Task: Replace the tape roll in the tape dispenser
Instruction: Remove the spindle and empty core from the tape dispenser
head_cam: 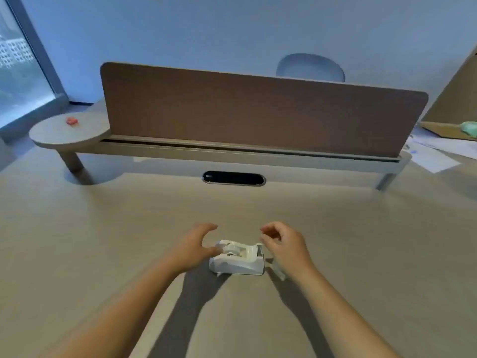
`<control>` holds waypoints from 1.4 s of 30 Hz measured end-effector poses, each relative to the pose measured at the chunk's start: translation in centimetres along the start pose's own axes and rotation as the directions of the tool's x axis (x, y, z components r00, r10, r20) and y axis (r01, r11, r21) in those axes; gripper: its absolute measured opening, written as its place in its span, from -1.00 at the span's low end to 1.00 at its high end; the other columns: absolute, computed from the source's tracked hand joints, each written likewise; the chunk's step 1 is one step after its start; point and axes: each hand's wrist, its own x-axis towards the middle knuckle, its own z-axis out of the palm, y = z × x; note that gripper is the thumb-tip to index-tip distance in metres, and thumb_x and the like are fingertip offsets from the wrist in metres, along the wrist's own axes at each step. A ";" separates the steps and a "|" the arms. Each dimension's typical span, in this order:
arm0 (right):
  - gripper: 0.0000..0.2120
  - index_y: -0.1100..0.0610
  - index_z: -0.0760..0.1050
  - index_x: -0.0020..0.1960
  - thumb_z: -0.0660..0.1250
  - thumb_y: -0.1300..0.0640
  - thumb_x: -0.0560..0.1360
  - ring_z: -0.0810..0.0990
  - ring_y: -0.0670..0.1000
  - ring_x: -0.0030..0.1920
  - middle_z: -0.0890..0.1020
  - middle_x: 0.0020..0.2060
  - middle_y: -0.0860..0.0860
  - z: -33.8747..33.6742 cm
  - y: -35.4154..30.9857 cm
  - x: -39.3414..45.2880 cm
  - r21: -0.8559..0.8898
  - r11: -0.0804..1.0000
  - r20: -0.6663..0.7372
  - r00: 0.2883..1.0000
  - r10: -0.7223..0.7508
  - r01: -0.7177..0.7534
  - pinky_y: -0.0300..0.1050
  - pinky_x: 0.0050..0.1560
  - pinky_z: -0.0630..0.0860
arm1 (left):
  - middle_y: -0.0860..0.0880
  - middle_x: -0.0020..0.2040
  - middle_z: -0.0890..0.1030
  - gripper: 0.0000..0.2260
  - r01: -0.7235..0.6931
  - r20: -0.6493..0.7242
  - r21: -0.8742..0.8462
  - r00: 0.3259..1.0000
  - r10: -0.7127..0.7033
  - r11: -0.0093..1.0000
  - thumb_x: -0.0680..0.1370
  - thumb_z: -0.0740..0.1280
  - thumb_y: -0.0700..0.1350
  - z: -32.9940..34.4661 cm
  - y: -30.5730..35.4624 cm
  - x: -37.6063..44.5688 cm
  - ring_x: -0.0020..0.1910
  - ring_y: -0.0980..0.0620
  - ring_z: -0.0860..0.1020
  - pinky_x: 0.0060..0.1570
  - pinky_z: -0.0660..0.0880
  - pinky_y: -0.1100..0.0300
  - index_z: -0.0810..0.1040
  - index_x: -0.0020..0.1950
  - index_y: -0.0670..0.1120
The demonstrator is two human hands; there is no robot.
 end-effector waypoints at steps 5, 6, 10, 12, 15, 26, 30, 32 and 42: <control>-0.80 0.19 0.50 0.03 0.24 0.14 0.46 0.48 0.00 -0.01 0.58 -0.05 0.05 3.6 2.1 1.2 -0.074 0.997 0.042 0.999 0.013 -0.010 -0.15 -0.01 0.39 | -0.07 0.44 0.29 -0.43 0.028 0.037 0.022 0.999 -0.029 0.999 0.44 0.32 -0.07 2.2 -2.2 1.1 0.38 -0.05 0.29 0.31 0.23 0.15 0.19 0.40 -0.06; -0.80 0.17 0.50 0.03 0.25 0.12 0.46 0.48 0.02 0.03 0.58 -0.03 0.04 4.2 2.4 1.4 -0.099 0.995 0.048 0.999 0.003 0.001 -0.12 0.02 0.38 | -0.08 0.43 0.31 -0.43 0.028 0.036 0.008 0.999 -0.029 1.000 0.44 0.32 -0.08 2.5 -2.6 1.4 0.37 -0.05 0.30 0.30 0.24 0.16 0.20 0.40 -0.06; -0.81 0.08 0.49 0.02 0.21 0.05 0.47 0.39 0.02 0.11 0.60 0.01 -0.04 6.0 3.7 2.0 -0.263 0.963 0.045 0.998 -0.043 0.053 -0.18 -0.07 0.08 | -0.09 0.33 0.45 -0.47 0.032 0.018 -0.106 0.999 -0.030 0.994 0.40 0.37 -0.14 3.0 -3.8 2.1 0.23 -0.01 0.44 0.16 0.33 0.24 0.32 0.33 -0.07; -0.82 0.05 0.48 0.01 0.20 0.04 0.47 0.38 0.01 0.10 0.61 0.01 -0.04 6.4 3.9 2.1 -0.317 0.945 0.055 0.996 -0.069 0.083 -0.18 -0.16 0.00 | -0.09 0.25 0.53 -0.50 0.028 0.018 -0.178 1.000 -0.025 0.984 0.36 0.40 -0.18 3.2 -4.2 2.1 0.09 0.04 0.50 0.08 0.36 0.27 0.39 0.28 -0.07; -0.85 0.05 0.47 0.00 0.18 0.06 0.48 0.36 0.00 0.10 0.60 -0.02 -0.05 6.5 4.0 2.0 -0.329 0.938 0.088 0.992 -0.086 0.110 -0.13 -0.17 0.00 | -0.08 0.19 0.56 -0.51 0.024 0.015 -0.228 1.000 -0.021 0.973 0.34 0.43 -0.19 3.1 -4.7 2.3 0.01 0.05 0.51 0.10 0.40 0.22 0.43 0.25 -0.06; -0.89 0.12 0.51 -0.08 0.21 0.19 0.46 0.39 0.01 0.03 0.44 -0.27 -0.19 7.3 3.8 2.0 -0.310 0.939 0.035 0.989 -0.143 0.147 -0.16 -0.14 -0.02 | -0.09 0.17 0.56 -0.52 -0.028 -0.014 -0.178 1.000 0.026 0.984 0.32 0.44 -0.17 3.2 -5.1 3.1 -0.02 -0.04 0.53 0.07 0.43 0.16 0.46 0.22 -0.05; -0.91 0.07 0.51 -0.11 0.23 0.17 0.46 0.32 -0.02 0.01 0.45 -0.23 -0.12 7.0 3.9 2.1 -0.168 0.983 0.013 0.998 -0.067 0.068 -0.18 -0.05 0.05 | -0.06 0.21 0.54 -0.52 -0.040 0.008 -0.073 0.999 0.040 0.997 0.35 0.41 -0.09 3.1 -4.9 3.0 0.06 -0.05 0.53 0.10 0.42 0.14 0.42 0.26 -0.02; -0.92 -0.01 0.46 -0.14 0.23 0.14 0.46 0.30 0.02 0.05 0.46 -0.14 -0.05 6.8 3.8 2.1 -0.097 0.995 0.018 1.000 -0.005 0.007 -0.16 0.01 0.14 | -0.05 0.26 0.51 -0.52 -0.056 0.034 0.027 0.998 0.055 0.998 0.38 0.37 -0.04 2.9 -4.8 3.1 0.16 -0.05 0.48 0.14 0.38 0.13 0.38 0.29 -0.01; -0.72 -0.13 0.48 -0.29 0.22 0.22 0.47 0.54 -0.27 -0.27 0.58 -0.29 -0.16 4.3 1.2 2.2 0.243 0.967 0.088 0.991 -0.101 0.076 -0.49 -0.30 0.42 | -0.01 -0.12 0.59 -0.75 0.053 0.149 -0.471 0.989 0.020 0.880 0.48 0.24 -0.08 0.3 0.1 1.7 -0.20 0.12 0.54 -0.17 0.50 0.30 0.52 0.11 -0.15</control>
